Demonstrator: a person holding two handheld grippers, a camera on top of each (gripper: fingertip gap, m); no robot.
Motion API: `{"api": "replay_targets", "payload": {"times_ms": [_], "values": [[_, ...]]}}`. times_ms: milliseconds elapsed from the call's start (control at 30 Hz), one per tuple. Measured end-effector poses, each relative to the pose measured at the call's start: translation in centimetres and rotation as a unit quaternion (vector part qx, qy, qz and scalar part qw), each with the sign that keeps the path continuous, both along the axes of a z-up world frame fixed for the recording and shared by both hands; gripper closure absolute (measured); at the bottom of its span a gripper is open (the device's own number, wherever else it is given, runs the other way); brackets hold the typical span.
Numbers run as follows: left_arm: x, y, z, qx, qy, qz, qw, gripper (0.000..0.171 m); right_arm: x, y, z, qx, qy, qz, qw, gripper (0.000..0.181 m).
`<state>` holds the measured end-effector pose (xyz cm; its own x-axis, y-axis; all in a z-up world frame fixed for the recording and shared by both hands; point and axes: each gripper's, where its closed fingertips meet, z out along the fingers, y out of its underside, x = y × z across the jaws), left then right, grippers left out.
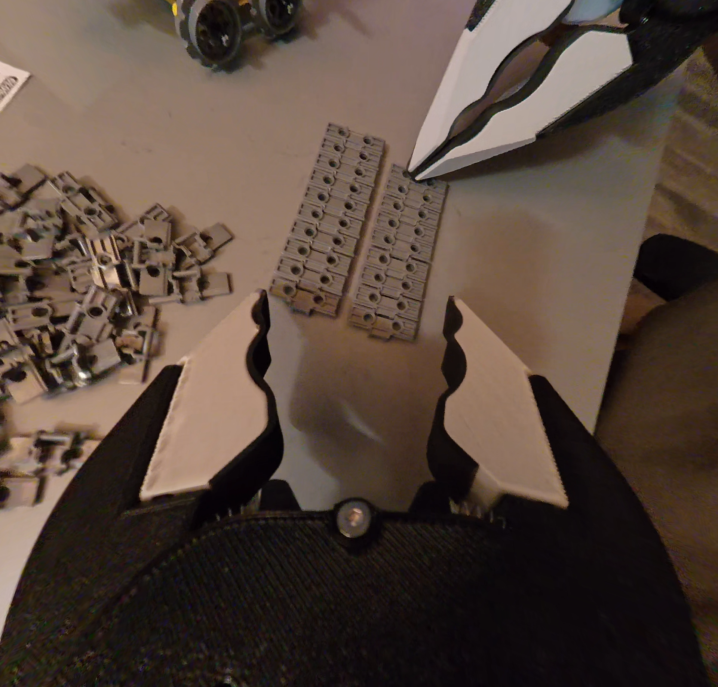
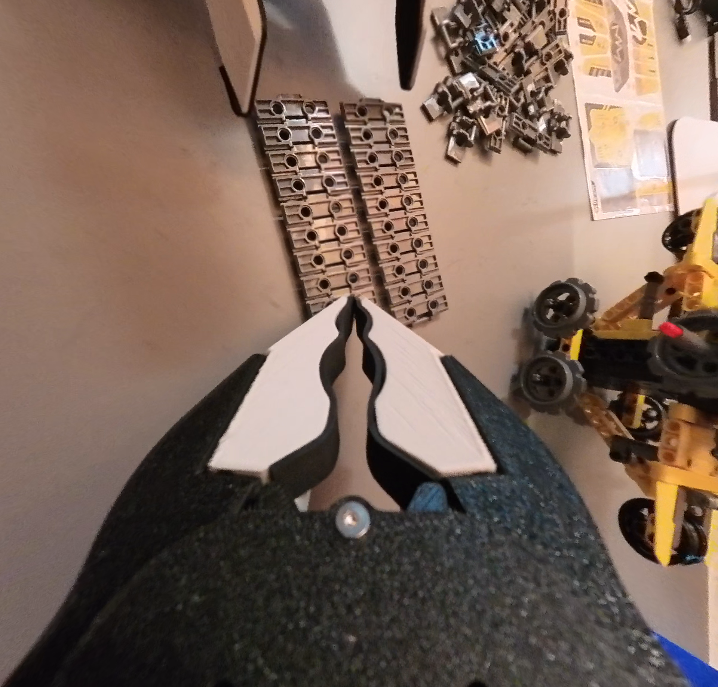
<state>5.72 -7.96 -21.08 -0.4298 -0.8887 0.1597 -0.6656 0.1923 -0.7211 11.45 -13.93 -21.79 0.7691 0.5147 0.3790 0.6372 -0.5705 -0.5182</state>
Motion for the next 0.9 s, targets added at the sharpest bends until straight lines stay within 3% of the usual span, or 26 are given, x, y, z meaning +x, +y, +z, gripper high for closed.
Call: {"api": "replay_targets", "payload": {"times_ms": [233,467,900], "values": [[1.7,0.7,0.0,0.084,-0.080,-0.019,0.993,0.087,0.3,0.0,0.0,0.018,-0.004,-0.016,1.000,0.181],[0.9,0.3,-0.1,0.049,-0.072,-0.036,0.996,0.081,0.3,0.0,0.0,0.017,-0.006,-0.041,0.999,0.181],[1.1,0.7,-0.8,0.078,-0.059,-0.027,0.995,0.092,0.6,0.1,0.0,0.008,-0.014,-0.051,0.999,0.181]]}}
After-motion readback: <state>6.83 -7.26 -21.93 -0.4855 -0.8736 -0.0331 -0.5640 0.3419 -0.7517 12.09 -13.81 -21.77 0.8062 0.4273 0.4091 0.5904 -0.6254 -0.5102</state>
